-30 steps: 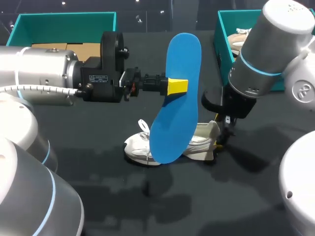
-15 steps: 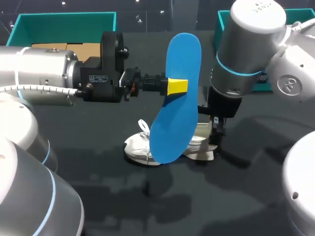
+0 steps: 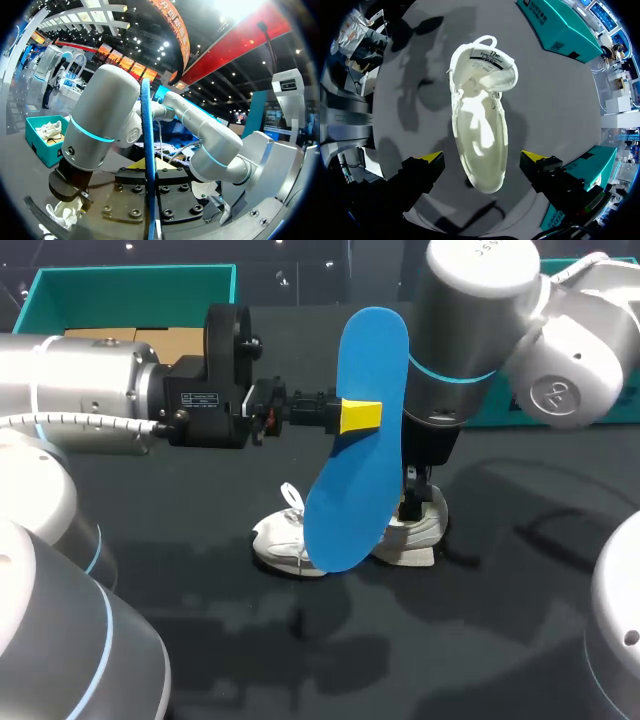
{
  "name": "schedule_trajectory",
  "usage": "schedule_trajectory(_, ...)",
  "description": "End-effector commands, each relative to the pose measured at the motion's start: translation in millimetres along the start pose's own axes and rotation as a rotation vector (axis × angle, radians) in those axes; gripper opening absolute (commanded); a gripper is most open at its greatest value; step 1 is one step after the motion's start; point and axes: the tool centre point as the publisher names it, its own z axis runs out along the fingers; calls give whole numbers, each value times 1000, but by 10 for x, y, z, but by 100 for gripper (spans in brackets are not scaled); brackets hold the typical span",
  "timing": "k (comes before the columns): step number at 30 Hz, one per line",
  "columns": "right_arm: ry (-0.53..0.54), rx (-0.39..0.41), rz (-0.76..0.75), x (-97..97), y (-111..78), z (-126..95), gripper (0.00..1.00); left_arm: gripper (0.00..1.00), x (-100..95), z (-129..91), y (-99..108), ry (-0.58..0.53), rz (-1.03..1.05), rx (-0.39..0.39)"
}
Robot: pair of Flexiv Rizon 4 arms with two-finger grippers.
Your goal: Take the shoe out of the shoebox, open the shoe tongue, remove and reinsert the insole, then place the shoe into the shoebox
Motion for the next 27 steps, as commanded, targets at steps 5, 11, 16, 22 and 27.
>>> schedule_trajectory(5,-3,34,-15,-145,220,128,100,0,-2,12,14,0,0,4)
schedule_trajectory(11,5,36,-27,-207,305,243,100,0,-2,12,14,0,0,4)
schedule_trajectory(16,10,36,-35,-245,348,323,100,0,-2,12,14,0,0,4)
schedule_trajectory(22,18,63,-45,-276,402,419,91,0,-2,12,14,0,0,4)
schedule_trajectory(27,26,65,-52,-281,411,510,74,0,-2,12,14,0,0,4)
